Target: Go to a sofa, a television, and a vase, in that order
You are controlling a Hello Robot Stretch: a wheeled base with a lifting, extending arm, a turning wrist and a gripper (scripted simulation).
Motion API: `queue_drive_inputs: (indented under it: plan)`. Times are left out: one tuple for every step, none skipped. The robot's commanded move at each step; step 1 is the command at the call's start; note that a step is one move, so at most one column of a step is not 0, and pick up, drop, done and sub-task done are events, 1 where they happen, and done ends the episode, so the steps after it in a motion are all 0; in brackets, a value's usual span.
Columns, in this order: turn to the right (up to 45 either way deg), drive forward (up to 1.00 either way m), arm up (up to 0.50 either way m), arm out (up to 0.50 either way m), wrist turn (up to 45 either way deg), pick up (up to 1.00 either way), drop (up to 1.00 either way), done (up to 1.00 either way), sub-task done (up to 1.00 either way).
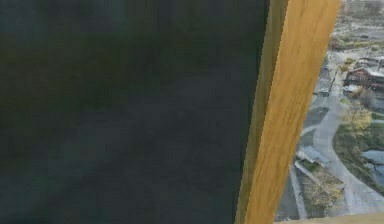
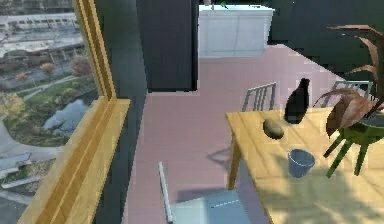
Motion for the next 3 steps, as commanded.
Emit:
queue_drive_inputs:
  plan:
    - [-45.0,0.00,0.00,0.00,0.0,0.00,0.00,0.00,0.00]
    - [-45.0,0.00,0.00,0.00,0.0,0.00,0.00,0.00,0.00]
    - [-39.0,0.00,0.00,0.00,0.0,0.00,0.00,0.00,0.00]
